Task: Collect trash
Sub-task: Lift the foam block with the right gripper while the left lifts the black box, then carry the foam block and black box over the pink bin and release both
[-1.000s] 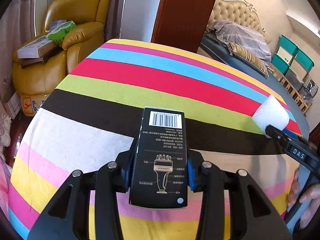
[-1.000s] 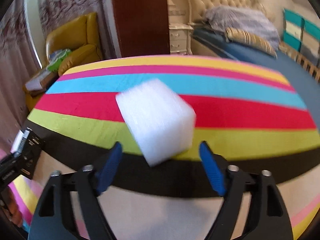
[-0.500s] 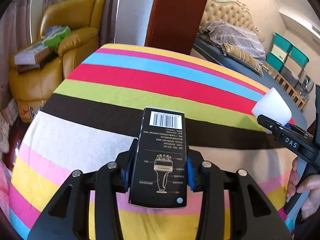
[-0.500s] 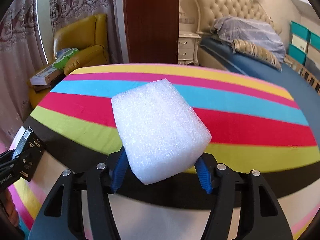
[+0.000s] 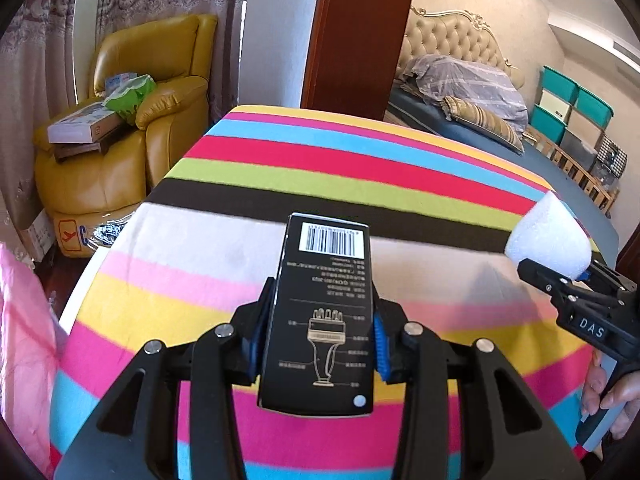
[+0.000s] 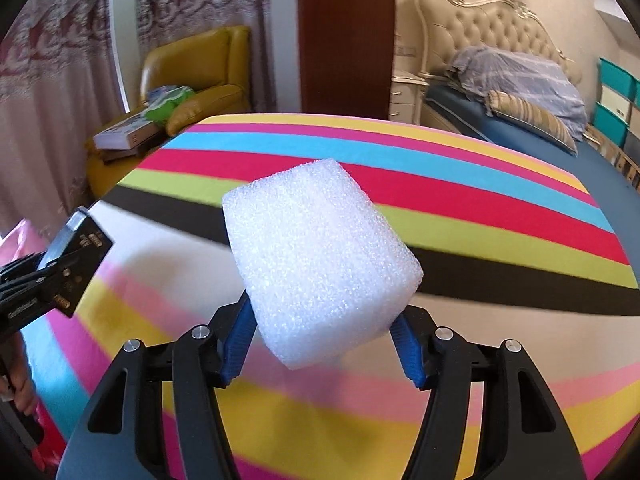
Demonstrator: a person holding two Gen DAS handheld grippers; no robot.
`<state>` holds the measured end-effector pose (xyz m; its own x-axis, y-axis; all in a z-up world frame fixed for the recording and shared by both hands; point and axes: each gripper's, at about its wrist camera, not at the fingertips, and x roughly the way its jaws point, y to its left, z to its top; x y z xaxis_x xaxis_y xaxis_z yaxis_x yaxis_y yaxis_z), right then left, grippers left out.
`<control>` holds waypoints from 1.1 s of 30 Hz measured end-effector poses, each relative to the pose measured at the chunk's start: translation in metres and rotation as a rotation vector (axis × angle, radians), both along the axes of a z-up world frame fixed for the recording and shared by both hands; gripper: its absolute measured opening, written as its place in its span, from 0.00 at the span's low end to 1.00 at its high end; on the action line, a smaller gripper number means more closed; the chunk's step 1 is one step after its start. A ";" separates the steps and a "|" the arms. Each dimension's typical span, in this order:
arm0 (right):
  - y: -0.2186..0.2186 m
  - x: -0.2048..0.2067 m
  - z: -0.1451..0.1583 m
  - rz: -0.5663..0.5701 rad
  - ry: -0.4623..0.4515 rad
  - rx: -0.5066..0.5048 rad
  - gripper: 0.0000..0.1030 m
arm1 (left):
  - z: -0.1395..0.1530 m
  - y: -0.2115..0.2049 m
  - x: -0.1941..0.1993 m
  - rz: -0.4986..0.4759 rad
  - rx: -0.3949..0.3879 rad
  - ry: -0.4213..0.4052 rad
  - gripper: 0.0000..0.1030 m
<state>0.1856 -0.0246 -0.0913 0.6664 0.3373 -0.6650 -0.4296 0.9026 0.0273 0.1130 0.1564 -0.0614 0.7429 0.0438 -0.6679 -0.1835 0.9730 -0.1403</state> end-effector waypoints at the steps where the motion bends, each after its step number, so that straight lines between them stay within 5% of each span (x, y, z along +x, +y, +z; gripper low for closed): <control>1: 0.002 -0.008 0.000 0.008 -0.005 -0.004 0.57 | -0.001 0.000 -0.007 -0.003 0.002 0.000 0.39; 17: 0.044 -0.086 0.011 0.111 -0.169 -0.116 0.57 | -0.012 0.009 -0.102 0.009 0.037 -0.045 0.39; 33: 0.095 -0.110 0.032 0.247 -0.207 -0.141 0.58 | 0.027 0.053 -0.166 0.125 0.104 -0.157 0.39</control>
<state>0.0757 0.0706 -0.0593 0.7014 0.4198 -0.5760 -0.6191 0.7592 -0.2007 -0.0531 0.2090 -0.0343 0.8217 0.2047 -0.5319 -0.2874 0.9547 -0.0765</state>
